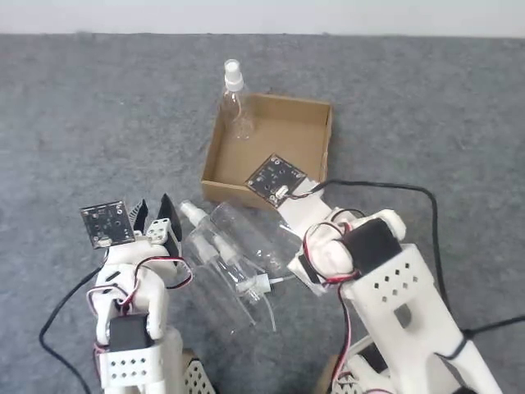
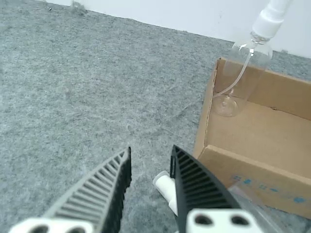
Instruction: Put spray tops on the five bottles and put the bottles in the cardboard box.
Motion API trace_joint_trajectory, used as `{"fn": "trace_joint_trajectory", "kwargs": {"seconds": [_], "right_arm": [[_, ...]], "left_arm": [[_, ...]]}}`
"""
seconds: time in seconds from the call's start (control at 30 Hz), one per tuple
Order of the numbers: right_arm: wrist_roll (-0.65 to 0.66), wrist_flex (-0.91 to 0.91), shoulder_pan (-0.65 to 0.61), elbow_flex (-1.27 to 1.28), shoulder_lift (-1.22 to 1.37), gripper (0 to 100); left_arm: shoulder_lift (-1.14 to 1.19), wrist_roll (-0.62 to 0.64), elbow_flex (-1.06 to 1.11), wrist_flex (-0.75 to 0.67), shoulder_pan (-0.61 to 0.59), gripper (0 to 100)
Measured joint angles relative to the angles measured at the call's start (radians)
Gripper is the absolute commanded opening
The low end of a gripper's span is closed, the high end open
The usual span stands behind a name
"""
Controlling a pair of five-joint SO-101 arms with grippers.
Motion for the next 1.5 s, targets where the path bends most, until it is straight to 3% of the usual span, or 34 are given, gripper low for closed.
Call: {"fn": "trace_joint_trajectory", "kwargs": {"seconds": [0.2,0.43,0.53,0.83,1.23,1.5], "right_arm": [[0.006,-0.17,0.0,0.089,0.0,22.8],[0.158,-0.278,0.0,0.137,0.0,26.3],[0.169,-0.311,0.0,0.161,0.0,31.2],[0.169,-0.362,0.0,0.196,0.003,31.4],[0.203,-0.443,0.003,0.196,0.272,31.4],[0.229,-0.525,0.074,0.196,0.404,31.4]], "left_arm": [[0.0,0.0,0.0,0.0,0.0,13],[0.0,0.0,0.0,0.0,0.0,13],[0.0,0.0,0.0,0.0,0.0,13],[0.0,0.0,0.0,0.003,0.0,13],[0.0,0.0,0.0,0.026,0.0,13],[0.0,0.0,0.0,0.026,0.0,13]]}}
